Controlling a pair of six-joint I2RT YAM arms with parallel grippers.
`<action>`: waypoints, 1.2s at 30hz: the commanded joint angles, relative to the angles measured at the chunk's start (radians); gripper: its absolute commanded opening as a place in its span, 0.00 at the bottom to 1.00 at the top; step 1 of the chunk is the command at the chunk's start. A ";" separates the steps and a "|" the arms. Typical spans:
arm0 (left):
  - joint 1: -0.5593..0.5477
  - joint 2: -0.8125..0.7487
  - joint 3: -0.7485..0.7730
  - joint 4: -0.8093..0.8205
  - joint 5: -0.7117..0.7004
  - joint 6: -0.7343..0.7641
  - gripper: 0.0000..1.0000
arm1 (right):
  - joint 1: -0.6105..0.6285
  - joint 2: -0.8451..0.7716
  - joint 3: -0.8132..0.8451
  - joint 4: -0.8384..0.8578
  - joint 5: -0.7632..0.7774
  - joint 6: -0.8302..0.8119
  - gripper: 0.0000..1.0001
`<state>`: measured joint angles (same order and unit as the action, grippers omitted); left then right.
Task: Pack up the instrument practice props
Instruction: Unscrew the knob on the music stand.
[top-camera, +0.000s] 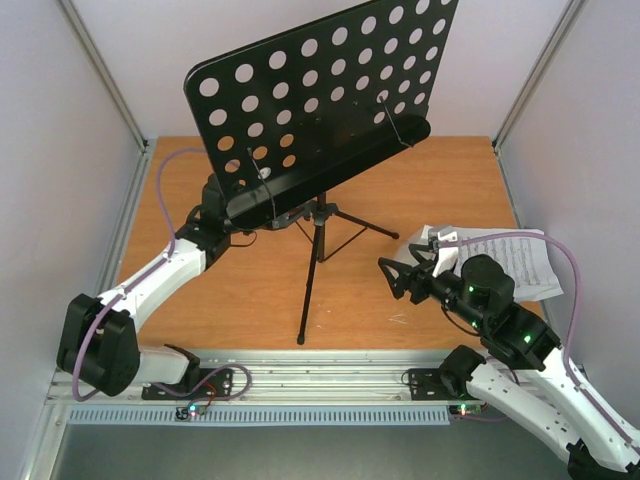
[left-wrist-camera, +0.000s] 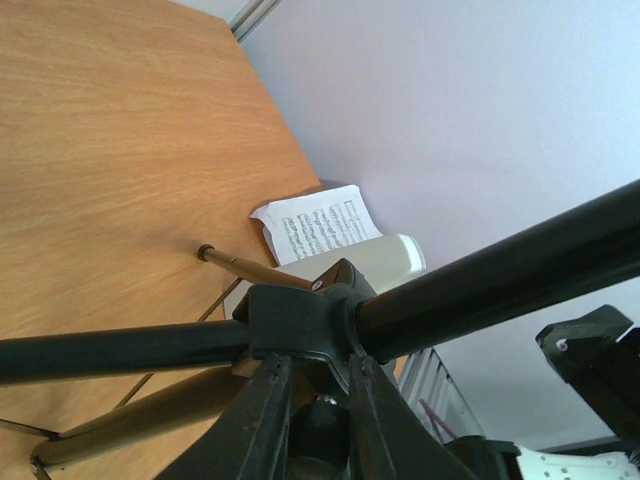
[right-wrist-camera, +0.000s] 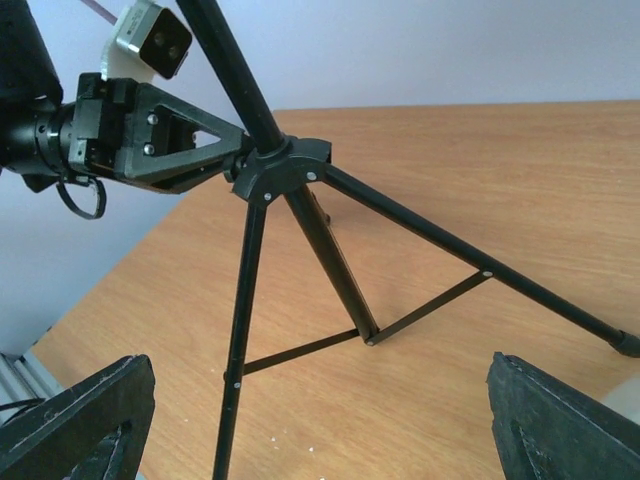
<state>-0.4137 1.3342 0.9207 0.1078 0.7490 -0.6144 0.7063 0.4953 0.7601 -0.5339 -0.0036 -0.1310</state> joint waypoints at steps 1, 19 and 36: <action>-0.002 -0.001 -0.010 0.045 -0.036 -0.148 0.15 | 0.005 -0.021 -0.009 -0.039 0.050 0.025 0.92; -0.002 -0.014 -0.066 -0.001 -0.046 -0.276 0.13 | 0.004 -0.070 -0.003 -0.097 0.103 0.051 0.92; -0.002 -0.134 0.037 -0.170 -0.230 -0.023 0.57 | 0.005 -0.149 0.021 -0.182 0.136 0.062 0.93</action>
<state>-0.4164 1.2709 0.9066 -0.0051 0.6041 -0.7593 0.7063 0.3721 0.7605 -0.6735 0.1085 -0.0811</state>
